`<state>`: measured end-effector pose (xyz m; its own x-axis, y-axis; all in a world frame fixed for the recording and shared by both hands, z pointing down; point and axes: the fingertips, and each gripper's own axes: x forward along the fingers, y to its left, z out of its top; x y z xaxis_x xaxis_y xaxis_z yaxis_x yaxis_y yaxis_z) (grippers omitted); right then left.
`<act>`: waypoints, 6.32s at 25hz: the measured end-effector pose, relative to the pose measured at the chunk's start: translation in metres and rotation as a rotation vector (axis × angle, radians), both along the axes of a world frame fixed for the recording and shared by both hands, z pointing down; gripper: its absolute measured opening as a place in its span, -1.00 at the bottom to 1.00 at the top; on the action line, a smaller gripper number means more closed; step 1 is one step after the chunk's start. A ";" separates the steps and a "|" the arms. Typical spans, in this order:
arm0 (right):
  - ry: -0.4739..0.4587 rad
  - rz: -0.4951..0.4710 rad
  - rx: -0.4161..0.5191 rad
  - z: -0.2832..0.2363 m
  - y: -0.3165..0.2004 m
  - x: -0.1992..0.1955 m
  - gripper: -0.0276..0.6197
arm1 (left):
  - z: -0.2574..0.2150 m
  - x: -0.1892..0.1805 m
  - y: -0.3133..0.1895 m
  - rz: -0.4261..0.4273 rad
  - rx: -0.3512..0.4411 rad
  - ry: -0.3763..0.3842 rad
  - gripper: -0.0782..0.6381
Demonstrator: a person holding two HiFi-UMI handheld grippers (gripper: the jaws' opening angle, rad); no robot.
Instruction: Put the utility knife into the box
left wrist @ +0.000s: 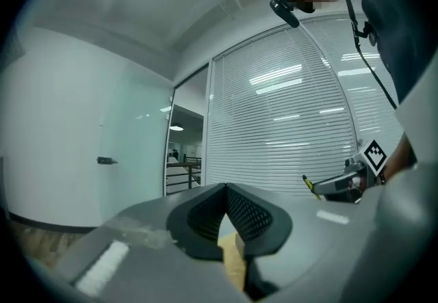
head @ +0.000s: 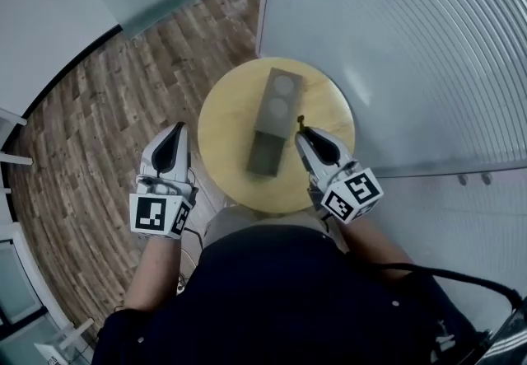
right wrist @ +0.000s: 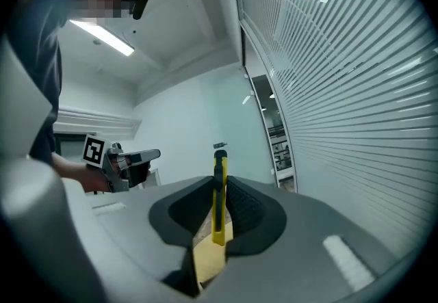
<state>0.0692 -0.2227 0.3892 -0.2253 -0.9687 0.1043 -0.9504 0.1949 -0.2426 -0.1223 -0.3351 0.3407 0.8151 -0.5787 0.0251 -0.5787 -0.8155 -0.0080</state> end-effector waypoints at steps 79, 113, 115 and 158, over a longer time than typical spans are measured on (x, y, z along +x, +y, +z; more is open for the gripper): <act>-0.031 -0.038 -0.537 0.283 -0.048 -0.024 -0.71 | 0.230 0.078 -0.047 0.290 -0.259 -0.284 -0.77; 0.078 -0.011 -0.422 0.188 -0.040 -0.012 -0.57 | 0.124 0.112 -0.016 0.341 -0.088 -0.189 -0.77; 0.096 0.006 -0.390 0.171 -0.043 -0.007 -0.57 | 0.112 0.114 -0.009 0.358 -0.064 -0.186 -0.77; 0.192 0.276 0.101 -0.041 0.042 0.047 -0.89 | -0.017 0.109 0.027 0.356 0.116 -0.056 -0.77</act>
